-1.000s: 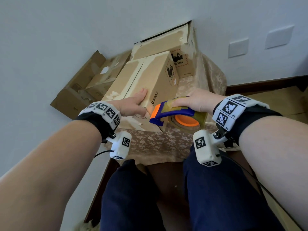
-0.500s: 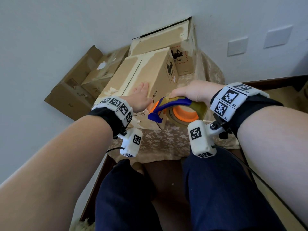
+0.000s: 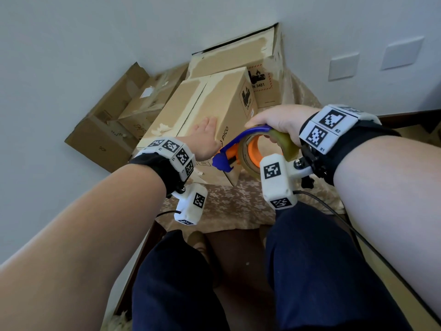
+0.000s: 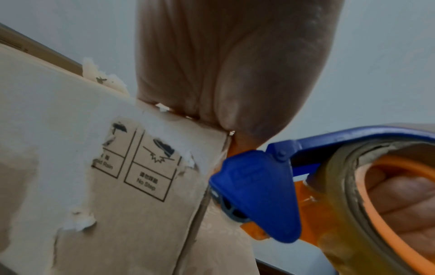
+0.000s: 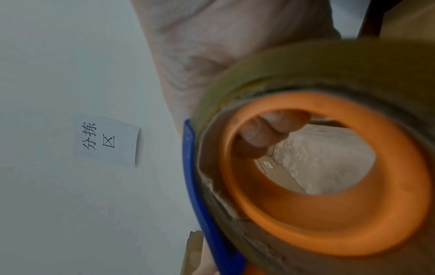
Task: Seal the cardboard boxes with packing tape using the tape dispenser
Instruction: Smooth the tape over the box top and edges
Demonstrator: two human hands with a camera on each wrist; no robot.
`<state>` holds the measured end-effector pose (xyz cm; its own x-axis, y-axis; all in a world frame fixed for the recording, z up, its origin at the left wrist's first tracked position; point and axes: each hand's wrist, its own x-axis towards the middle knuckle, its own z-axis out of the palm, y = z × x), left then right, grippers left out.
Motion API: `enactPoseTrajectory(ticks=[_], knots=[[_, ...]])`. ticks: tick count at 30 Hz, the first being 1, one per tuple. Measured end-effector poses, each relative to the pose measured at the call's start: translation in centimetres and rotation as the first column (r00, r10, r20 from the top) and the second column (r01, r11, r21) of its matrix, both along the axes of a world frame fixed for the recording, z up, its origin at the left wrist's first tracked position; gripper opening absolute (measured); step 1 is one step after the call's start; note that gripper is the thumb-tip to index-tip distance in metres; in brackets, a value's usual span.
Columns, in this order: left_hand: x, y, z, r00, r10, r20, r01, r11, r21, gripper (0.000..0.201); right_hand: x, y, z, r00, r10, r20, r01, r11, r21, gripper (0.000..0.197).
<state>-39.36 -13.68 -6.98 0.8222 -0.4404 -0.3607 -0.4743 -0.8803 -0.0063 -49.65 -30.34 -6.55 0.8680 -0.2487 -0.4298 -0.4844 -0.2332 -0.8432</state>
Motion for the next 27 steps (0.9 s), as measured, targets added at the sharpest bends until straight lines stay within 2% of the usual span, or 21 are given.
enactPoseTrajectory(ticks=[5,10,15,19,22,27], knots=[[0.0,0.0,0.0,1.000,0.019,-0.013,-0.019,1.000,-0.001,0.072,0.3,-0.1,0.4,0.998,-0.029,-0.062,0.029,1.000,0.008,0.033],[-0.2,-0.1,0.0,1.000,0.024,-0.007,-0.024,0.999,-0.024,0.072,0.6,0.2,1.3,0.998,0.027,-0.057,-0.028,0.999,-0.027,0.019],[-0.2,-0.2,0.2,1.000,0.016,-0.019,-0.017,1.000,-0.018,0.074,0.4,0.6,2.4,0.997,0.074,-0.031,-0.077,0.993,-0.091,0.017],[-0.2,0.0,0.3,1.000,-0.014,-0.008,0.014,1.000,0.001,0.071,0.1,1.3,0.8,0.980,0.140,-0.139,-0.177,0.936,-0.304,0.026],[0.1,0.1,0.2,1.000,-0.014,-0.009,0.014,1.000,0.007,0.070,0.0,1.1,-0.7,0.976,0.144,-0.164,-0.191,0.928,-0.319,0.026],[0.0,0.0,0.0,1.000,0.008,-0.002,-0.008,1.000,-0.014,0.074,0.3,0.6,0.3,0.988,0.096,-0.123,-0.136,0.917,-0.376,0.030]])
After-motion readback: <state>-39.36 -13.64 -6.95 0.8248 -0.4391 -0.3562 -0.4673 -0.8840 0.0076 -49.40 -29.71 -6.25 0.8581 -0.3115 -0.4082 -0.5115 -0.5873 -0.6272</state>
